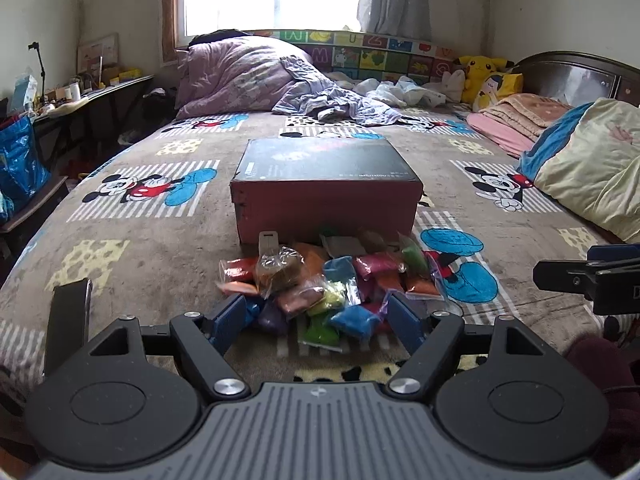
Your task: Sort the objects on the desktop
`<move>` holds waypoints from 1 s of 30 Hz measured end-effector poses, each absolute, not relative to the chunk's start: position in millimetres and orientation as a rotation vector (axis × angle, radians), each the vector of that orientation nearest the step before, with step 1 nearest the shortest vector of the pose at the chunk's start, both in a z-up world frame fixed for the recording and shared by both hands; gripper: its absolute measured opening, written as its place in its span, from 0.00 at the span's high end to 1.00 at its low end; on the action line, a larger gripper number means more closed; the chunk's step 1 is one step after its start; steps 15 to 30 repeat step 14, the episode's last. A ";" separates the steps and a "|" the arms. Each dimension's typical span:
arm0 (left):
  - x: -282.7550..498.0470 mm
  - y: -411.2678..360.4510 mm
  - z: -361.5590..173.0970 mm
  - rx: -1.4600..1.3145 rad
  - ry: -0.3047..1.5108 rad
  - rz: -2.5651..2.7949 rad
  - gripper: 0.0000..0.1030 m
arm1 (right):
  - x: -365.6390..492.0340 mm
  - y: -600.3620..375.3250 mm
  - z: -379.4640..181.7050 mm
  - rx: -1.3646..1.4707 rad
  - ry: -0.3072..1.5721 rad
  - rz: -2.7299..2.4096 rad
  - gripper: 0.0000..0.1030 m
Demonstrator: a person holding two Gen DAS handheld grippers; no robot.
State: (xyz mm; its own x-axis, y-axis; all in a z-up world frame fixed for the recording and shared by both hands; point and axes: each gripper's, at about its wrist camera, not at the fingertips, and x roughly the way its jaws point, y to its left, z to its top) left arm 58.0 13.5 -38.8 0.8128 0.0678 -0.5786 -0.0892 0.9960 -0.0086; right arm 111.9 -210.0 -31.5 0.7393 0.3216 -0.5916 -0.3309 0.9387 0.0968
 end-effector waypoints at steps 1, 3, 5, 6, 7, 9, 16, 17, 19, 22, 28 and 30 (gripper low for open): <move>53.9 13.3 -38.6 -0.036 0.614 0.084 0.25 | 108.2 -209.5 -31.4 -0.015 0.646 0.360 0.06; 48.6 14.0 -38.1 -0.041 0.615 0.085 0.25 | 103.5 -208.9 -31.1 -0.018 0.645 0.365 0.06; 44.6 15.4 -37.9 -0.046 0.616 0.084 0.25 | 100.0 -207.9 -32.0 -0.020 0.647 0.371 0.06; 42.6 16.1 -37.8 -0.049 0.617 0.084 0.25 | 97.9 -207.1 -32.7 -0.021 0.649 0.373 0.06; 40.9 16.7 -37.7 -0.052 0.617 0.084 0.25 | 96.5 -206.3 -33.3 -0.022 0.651 0.375 0.06; 37.9 17.8 -37.4 -0.056 0.612 0.082 0.25 | 94.7 -204.7 -34.9 -0.025 0.656 0.378 0.06; 32.1 17.8 -34.9 -0.050 0.594 0.079 0.25 | 91.4 -200.9 -35.4 -0.031 0.659 0.385 0.06; 32.1 17.8 -34.9 -0.050 0.594 0.079 0.25 | 91.4 -200.9 -35.4 -0.031 0.659 0.385 0.06; 32.1 17.8 -34.9 -0.050 0.594 0.079 0.25 | 91.4 -200.9 -35.4 -0.031 0.659 0.385 0.06; 32.1 17.8 -34.9 -0.050 0.594 0.079 0.25 | 91.4 -200.9 -35.4 -0.031 0.659 0.385 0.06; 32.1 17.8 -34.9 -0.050 0.594 0.079 0.25 | 91.4 -200.9 -35.4 -0.031 0.659 0.385 0.06; 32.1 17.8 -34.9 -0.050 0.594 0.079 0.25 | 91.4 -200.9 -35.4 -0.031 0.659 0.385 0.06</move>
